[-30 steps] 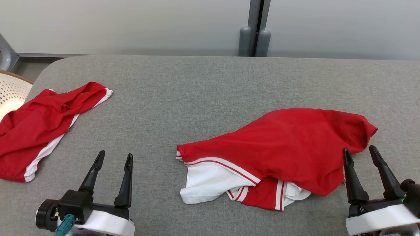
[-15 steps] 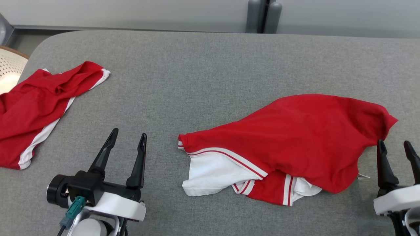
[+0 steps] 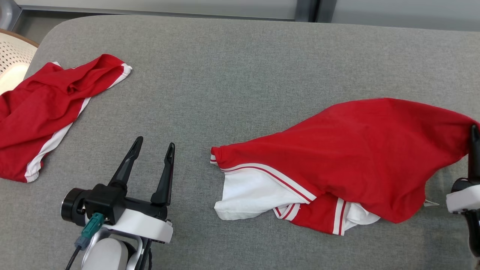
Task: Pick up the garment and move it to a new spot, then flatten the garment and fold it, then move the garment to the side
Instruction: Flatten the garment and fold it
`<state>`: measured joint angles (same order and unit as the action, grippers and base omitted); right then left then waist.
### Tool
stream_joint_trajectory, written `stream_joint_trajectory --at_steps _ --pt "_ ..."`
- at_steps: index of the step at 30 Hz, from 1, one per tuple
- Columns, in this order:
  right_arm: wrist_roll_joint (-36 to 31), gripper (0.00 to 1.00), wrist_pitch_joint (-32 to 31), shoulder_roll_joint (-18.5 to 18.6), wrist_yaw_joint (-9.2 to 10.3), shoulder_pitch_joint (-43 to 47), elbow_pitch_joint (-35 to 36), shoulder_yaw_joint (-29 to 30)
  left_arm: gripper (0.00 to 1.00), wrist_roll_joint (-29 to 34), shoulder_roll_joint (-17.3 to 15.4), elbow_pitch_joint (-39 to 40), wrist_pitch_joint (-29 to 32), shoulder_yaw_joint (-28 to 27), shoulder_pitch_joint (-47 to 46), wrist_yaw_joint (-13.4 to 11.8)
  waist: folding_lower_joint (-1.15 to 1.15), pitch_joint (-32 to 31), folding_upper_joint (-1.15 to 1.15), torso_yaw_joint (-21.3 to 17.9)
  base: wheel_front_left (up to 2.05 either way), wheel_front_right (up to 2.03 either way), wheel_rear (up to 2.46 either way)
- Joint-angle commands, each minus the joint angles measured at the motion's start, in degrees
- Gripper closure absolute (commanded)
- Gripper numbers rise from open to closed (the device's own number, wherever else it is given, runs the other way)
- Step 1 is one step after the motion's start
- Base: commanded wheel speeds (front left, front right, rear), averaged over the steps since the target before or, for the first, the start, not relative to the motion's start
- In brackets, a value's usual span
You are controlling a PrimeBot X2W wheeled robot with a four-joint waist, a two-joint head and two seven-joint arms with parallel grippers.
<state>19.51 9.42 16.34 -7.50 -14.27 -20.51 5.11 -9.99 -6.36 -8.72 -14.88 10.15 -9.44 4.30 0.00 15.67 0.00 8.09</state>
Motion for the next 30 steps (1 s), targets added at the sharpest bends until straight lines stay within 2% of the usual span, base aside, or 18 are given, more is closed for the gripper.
stream_joint_trajectory --at_steps 1,5,10,15,20,26,30 --pt "-0.2 1.0 0.7 0.7 0.02 1.1 2.0 0.9 0.0 -0.1 0.0 -0.2 -0.2 -0.2 -0.6 -0.1 0.0 -0.1 0.0 -0.1 0.0 0.0 0.0" --pt "-1.3 1.0 -0.7 0.6 0.02 3.9 11.1 3.7 0.0 -0.1 0.2 -0.3 -0.4 -0.4 -0.5 -0.1 0.0 -0.2 0.0 -0.3 0.0 0.0 0.0" --pt "-3.4 1.0 -6.5 -0.6 0.02 7.4 24.3 8.5 0.0 0.1 0.6 0.3 -0.3 -0.5 -1.0 0.2 0.0 0.1 0.0 -0.2 0.0 0.0 0.0" --pt "-4.6 1.0 -12.5 -0.5 0.03 5.1 30.7 9.9 0.0 0.4 0.9 0.5 -0.4 -0.3 -2.2 0.5 0.0 1.2 0.0 0.6 0.0 0.0 0.0" --pt "-4.1 1.0 -16.2 1.3 0.02 -0.6 27.3 6.4 0.0 0.4 1.3 0.5 -0.4 0.5 -3.7 1.2 0.0 2.8 0.0 2.1 0.0 0.0 0.0" --pt "-3.4 1.0 -17.9 3.7 0.02 -10.8 14.9 -0.2 0.0 0.0 2.2 -0.1 -0.3 2.6 -7.5 2.2 0.0 6.6 0.0 6.1 0.0 0.0 0.0" --pt "-2.9 1.0 -15.7 3.1 0.02 -16.0 6.0 -3.9 0.0 -0.5 2.6 -0.7 -0.3 3.6 -8.9 2.6 0.0 7.9 0.0 7.4 0.0 0.0 0.0"
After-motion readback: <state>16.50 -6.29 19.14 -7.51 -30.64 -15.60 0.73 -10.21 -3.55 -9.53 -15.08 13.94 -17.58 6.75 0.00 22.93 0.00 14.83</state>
